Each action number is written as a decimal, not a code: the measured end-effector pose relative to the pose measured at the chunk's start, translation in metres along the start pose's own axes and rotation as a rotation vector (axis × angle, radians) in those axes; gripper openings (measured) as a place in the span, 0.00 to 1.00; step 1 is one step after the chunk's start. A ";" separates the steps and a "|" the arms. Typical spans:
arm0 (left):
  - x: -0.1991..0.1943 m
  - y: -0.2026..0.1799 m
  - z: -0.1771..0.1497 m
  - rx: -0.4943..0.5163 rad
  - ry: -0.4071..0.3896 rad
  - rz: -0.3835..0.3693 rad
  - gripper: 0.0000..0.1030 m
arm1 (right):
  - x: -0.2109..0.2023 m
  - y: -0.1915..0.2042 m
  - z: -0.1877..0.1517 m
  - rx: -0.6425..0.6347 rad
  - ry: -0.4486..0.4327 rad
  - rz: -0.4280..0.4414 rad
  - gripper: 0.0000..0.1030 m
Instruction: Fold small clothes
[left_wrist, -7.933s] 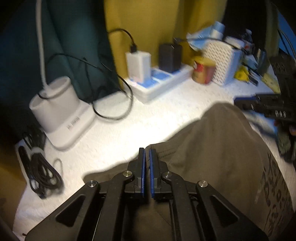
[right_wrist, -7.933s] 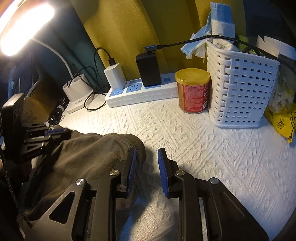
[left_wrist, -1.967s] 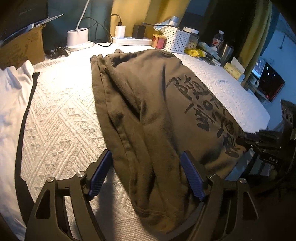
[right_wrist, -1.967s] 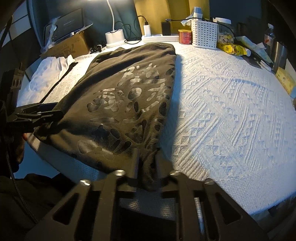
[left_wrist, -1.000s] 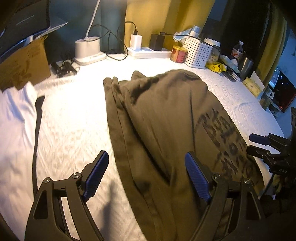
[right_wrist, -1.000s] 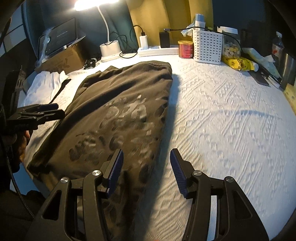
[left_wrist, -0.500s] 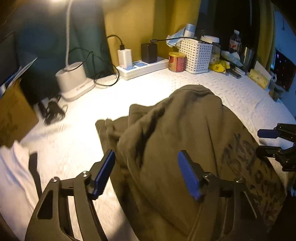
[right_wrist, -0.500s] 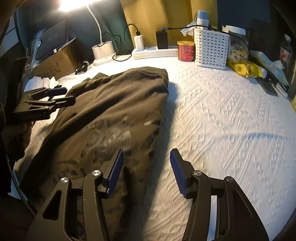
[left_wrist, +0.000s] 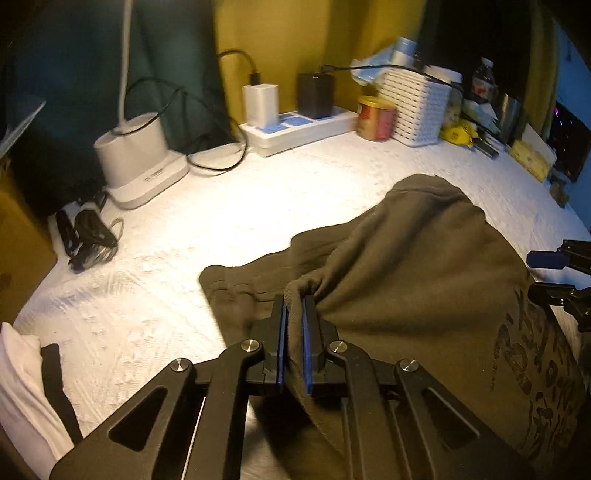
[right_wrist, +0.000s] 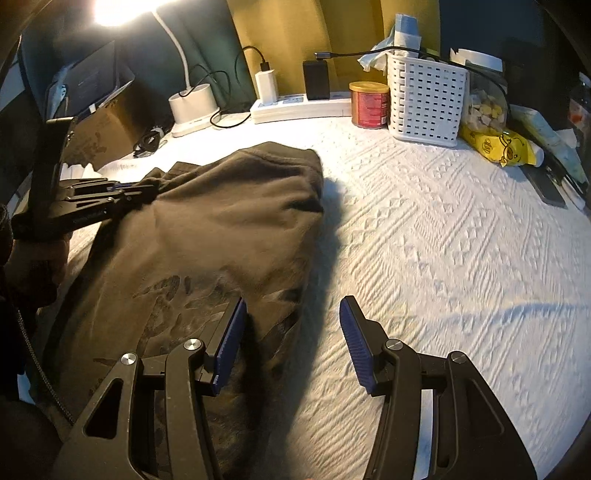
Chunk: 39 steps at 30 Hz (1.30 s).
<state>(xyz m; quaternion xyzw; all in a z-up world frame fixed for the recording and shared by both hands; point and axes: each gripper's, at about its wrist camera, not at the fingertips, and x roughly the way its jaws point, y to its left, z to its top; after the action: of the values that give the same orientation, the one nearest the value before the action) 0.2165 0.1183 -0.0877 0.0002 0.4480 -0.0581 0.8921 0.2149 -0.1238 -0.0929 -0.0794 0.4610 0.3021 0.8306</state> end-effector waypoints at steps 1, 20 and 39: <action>0.000 0.003 -0.001 -0.011 -0.001 -0.012 0.06 | 0.001 -0.001 0.002 0.000 0.001 -0.002 0.54; -0.008 0.021 -0.013 -0.178 0.046 -0.014 0.80 | 0.042 -0.012 0.061 0.023 -0.002 0.103 0.54; 0.008 -0.025 0.001 -0.029 0.028 -0.125 0.80 | 0.075 0.002 0.076 -0.033 0.002 0.090 0.61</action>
<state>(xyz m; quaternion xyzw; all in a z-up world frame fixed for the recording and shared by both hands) 0.2191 0.0928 -0.0920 -0.0402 0.4603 -0.1074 0.8804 0.2980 -0.0594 -0.1107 -0.0726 0.4601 0.3464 0.8142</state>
